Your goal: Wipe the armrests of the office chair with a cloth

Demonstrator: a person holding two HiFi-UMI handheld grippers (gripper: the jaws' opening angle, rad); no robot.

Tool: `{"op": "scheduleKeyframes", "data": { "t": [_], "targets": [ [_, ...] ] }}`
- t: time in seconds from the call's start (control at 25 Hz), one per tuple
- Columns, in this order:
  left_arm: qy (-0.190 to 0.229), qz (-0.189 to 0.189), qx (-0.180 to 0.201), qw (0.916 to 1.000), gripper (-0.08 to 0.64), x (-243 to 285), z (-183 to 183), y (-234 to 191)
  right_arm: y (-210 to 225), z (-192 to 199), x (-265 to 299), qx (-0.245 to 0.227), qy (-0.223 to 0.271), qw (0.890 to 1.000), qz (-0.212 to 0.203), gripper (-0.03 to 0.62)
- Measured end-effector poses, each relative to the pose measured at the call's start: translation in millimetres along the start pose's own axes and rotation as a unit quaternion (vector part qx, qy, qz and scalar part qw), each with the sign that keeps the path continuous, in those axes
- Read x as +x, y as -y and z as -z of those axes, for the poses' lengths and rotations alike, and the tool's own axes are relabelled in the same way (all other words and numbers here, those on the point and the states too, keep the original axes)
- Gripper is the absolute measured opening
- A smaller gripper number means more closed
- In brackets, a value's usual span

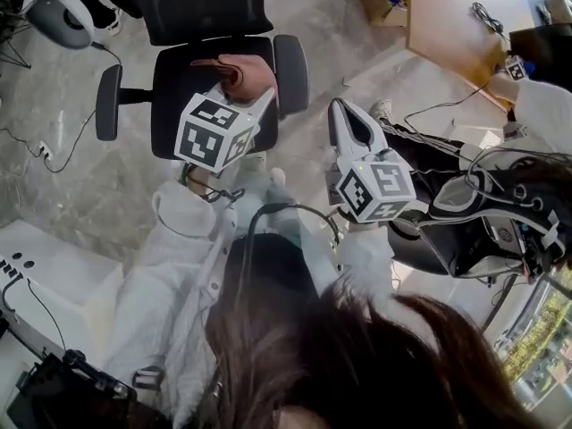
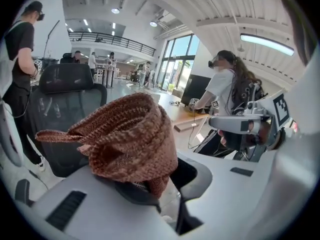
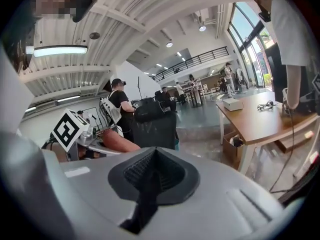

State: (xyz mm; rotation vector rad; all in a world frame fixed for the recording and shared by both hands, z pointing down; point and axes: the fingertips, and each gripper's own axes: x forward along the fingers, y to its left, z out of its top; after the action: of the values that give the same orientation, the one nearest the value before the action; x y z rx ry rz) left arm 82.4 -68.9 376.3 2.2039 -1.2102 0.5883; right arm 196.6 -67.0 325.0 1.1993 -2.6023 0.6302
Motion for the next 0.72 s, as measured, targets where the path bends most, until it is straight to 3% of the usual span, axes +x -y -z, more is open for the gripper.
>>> {"op": "scheduleKeyframes", "data": {
  "t": [0.16, 0.32, 0.52, 0.64, 0.72],
  "targets": [
    [-0.059, -0.002, 0.040, 0.9974, 0.049, 52, -9, -46, 17, 2, 37, 0.017, -0.018, 1.000, 0.011, 0.002],
    [-0.113, 0.008, 0.091, 0.9893, 0.049, 109, 2, -52, 37, 25, 32, 0.029, -0.018, 0.999, 0.030, 0.002],
    [-0.174, 0.014, 0.084, 0.9811, 0.049, 171, 13, -86, 64, 45, 56, 0.059, -0.055, 0.996, 0.040, 0.002],
    [-0.186, 0.002, 0.085, 0.9788, 0.049, 205, 13, -112, 84, 55, 69, 0.068, -0.076, 0.994, 0.041, 0.002],
    [-0.184, -0.015, 0.107, 0.9769, 0.049, 226, 6, -131, 98, 62, 74, 0.076, -0.083, 0.993, 0.045, 0.002]
  ]
}}
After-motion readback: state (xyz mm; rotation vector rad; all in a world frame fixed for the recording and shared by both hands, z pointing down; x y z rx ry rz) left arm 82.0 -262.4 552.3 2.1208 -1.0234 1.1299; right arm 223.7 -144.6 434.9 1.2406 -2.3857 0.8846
